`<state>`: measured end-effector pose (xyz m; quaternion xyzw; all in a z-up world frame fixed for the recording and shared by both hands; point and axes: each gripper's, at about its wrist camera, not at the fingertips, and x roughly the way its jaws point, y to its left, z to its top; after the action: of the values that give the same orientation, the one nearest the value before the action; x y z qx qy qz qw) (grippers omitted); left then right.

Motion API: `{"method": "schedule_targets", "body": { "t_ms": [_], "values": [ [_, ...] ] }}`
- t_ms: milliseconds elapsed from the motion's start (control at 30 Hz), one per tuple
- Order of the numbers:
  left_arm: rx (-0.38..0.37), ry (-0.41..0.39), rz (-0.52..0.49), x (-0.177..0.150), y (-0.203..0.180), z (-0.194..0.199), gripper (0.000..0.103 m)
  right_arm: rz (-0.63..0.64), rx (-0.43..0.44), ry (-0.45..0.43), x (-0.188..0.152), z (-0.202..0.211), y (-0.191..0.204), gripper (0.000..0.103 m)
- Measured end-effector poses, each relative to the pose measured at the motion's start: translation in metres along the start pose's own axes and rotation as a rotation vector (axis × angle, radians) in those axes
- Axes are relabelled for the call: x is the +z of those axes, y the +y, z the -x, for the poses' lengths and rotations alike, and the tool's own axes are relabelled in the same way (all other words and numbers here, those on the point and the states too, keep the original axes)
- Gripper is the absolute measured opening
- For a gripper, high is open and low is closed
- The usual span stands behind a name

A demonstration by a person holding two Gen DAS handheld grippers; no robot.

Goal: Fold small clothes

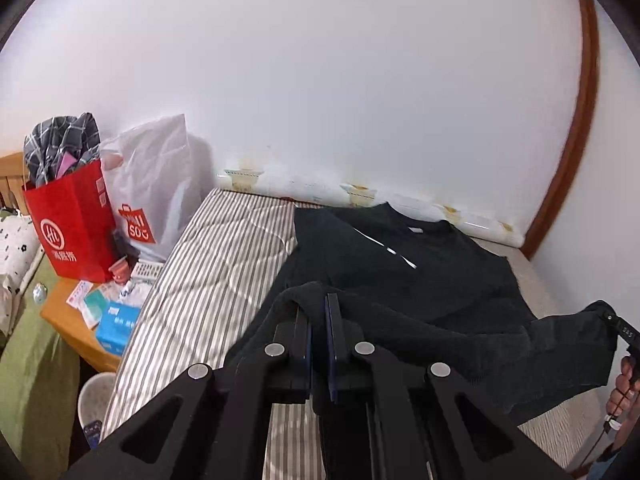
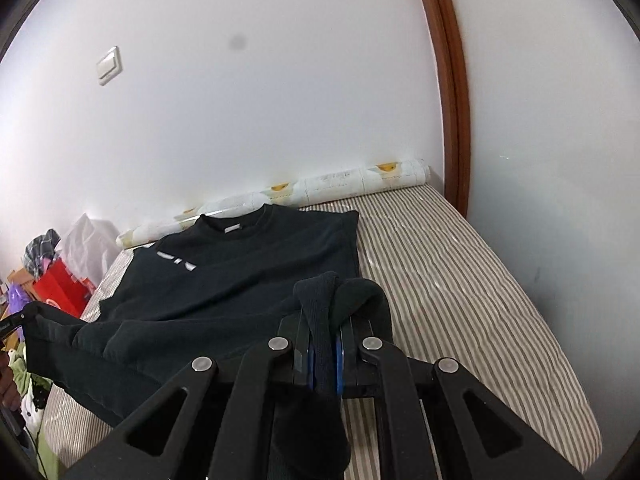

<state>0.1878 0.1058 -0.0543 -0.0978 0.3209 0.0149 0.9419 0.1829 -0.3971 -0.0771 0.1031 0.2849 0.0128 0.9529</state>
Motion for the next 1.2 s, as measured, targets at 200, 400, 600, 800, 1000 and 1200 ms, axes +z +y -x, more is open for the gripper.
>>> {"method": "schedule_targets", "body": {
  "t_ms": [200,400,600,800,1000,1200],
  "values": [
    [0.043,0.033,0.014,0.022,-0.006,-0.053,0.006,-0.013,-0.007,0.044,0.021,-0.051,-0.003,0.007],
    [0.080,0.099,0.008,0.023,-0.005,-0.107,0.006,-0.021,-0.032,0.107,0.028,-0.103,-0.003,0.007],
    [0.110,0.131,-0.022,0.019,-0.006,-0.144,0.006,0.013,-0.075,0.170,0.024,-0.146,-0.003,0.007],
    [0.122,0.161,-0.045,0.017,-0.005,-0.165,0.007,0.025,-0.095,0.220,0.017,-0.180,-0.005,0.007],
    [0.137,0.189,-0.073,0.015,-0.009,-0.174,0.009,0.042,-0.120,0.261,0.012,-0.199,-0.003,0.008],
    [0.060,0.214,-0.057,0.016,-0.006,-0.162,0.014,0.081,-0.101,0.277,0.017,-0.178,-0.002,0.016]
  ]
}}
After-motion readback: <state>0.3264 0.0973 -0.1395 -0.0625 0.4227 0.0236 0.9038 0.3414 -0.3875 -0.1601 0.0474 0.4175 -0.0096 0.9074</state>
